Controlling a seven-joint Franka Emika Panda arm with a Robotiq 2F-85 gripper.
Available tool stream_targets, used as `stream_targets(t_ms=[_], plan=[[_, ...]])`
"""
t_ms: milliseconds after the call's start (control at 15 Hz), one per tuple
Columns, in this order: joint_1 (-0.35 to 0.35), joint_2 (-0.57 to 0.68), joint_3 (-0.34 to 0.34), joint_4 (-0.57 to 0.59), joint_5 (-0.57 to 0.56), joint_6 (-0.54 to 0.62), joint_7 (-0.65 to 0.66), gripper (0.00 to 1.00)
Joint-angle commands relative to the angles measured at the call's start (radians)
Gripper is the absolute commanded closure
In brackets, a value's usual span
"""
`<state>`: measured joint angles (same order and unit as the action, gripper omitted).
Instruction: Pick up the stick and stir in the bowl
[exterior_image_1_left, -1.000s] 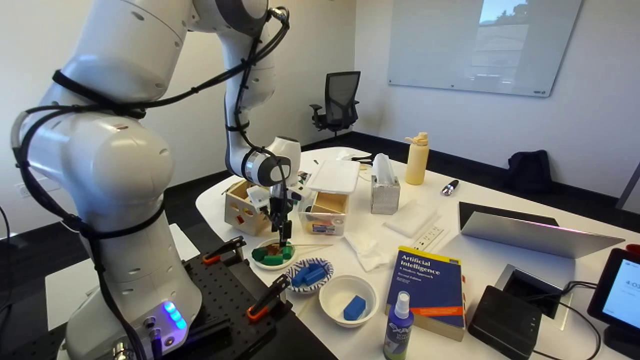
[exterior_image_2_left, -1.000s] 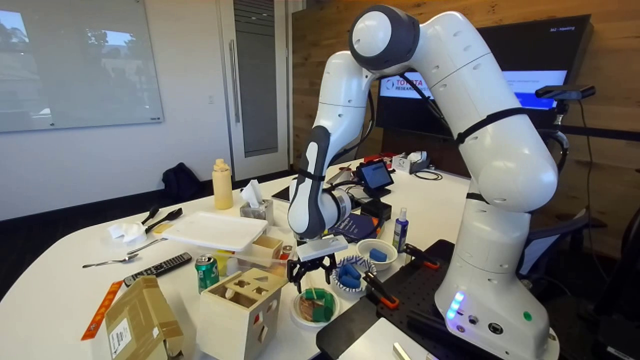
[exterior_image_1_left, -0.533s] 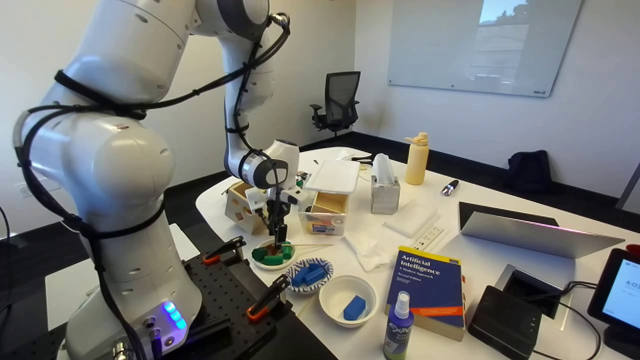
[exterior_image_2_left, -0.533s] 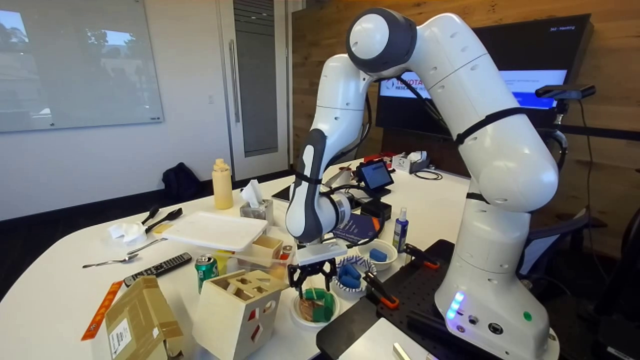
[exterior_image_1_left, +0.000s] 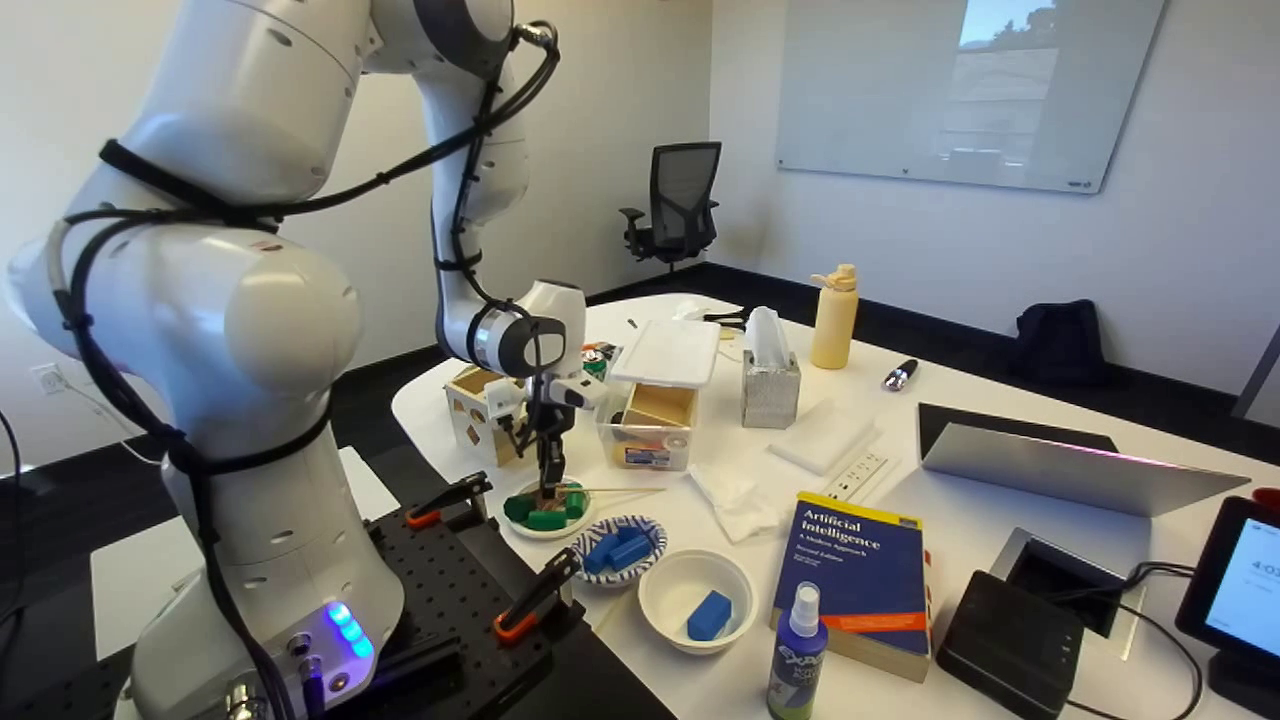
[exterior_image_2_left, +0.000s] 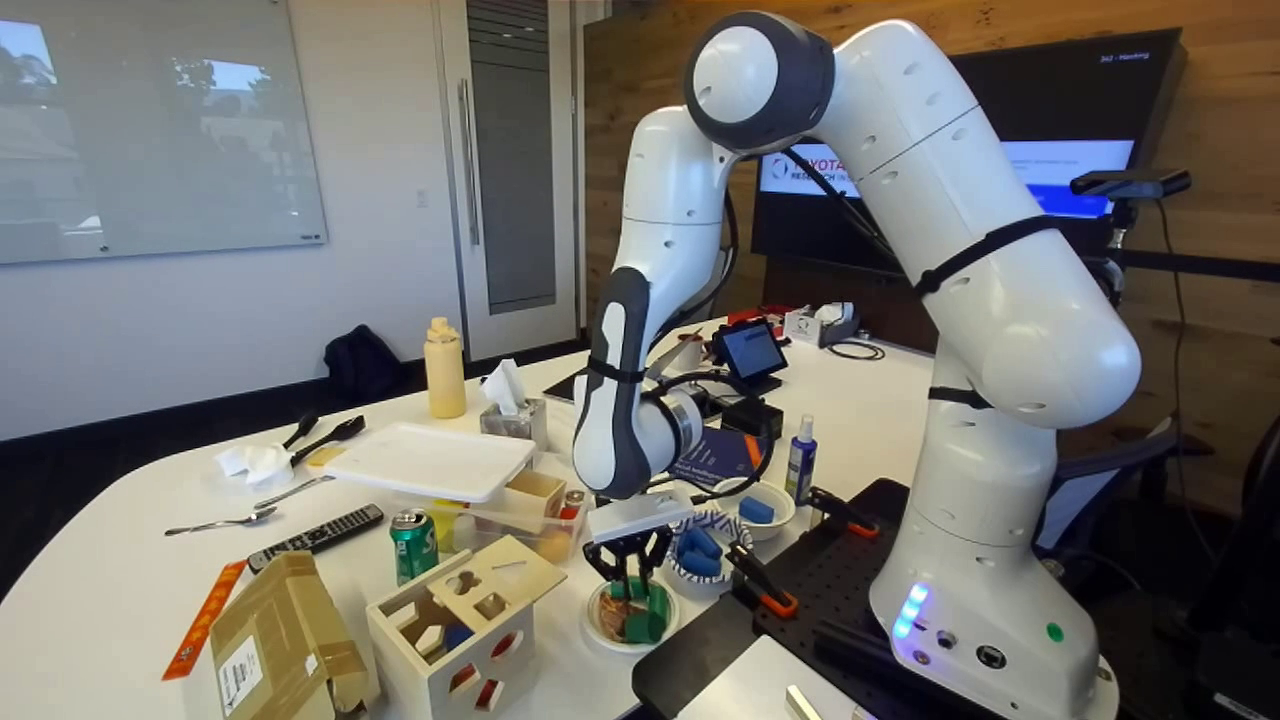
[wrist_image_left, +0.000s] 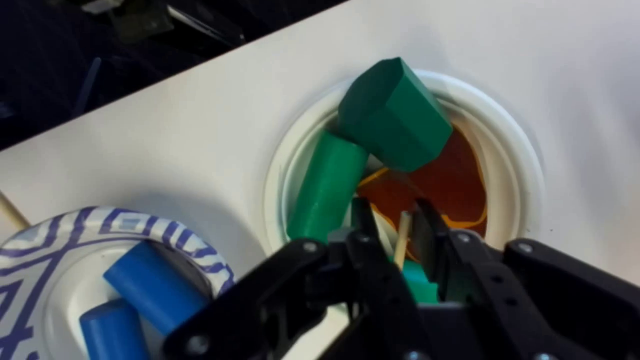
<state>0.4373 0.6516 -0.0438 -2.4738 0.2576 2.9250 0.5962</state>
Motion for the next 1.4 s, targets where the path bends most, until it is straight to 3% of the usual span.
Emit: stream_targets(t_ms=[0,400,467,533,867,1200,1267,1333], plan=[[0.096,-0.021,-0.078,-0.013,-0.032,-0.015,0.075,1.00],[0.158,-0.009,-0.142,0.009,-0.087,-0.030,0.117,1.00],[0.162,-0.010,-0.145,0.009,-0.091,-0.025,0.115,0.74],[0.167,-0.014,-0.147,0.007,-0.095,-0.024,0.114,0.73],[0.170,-0.016,-0.149,0.008,-0.113,-0.019,0.109,0.37],[0.083,0.076,-0.077,0.056,-0.090,0.025,0.067,0.01],[0.074,0.089,-0.071,0.064,-0.090,0.030,0.066,0.31],[0.065,0.100,-0.064,0.071,-0.090,0.039,0.062,0.37]])
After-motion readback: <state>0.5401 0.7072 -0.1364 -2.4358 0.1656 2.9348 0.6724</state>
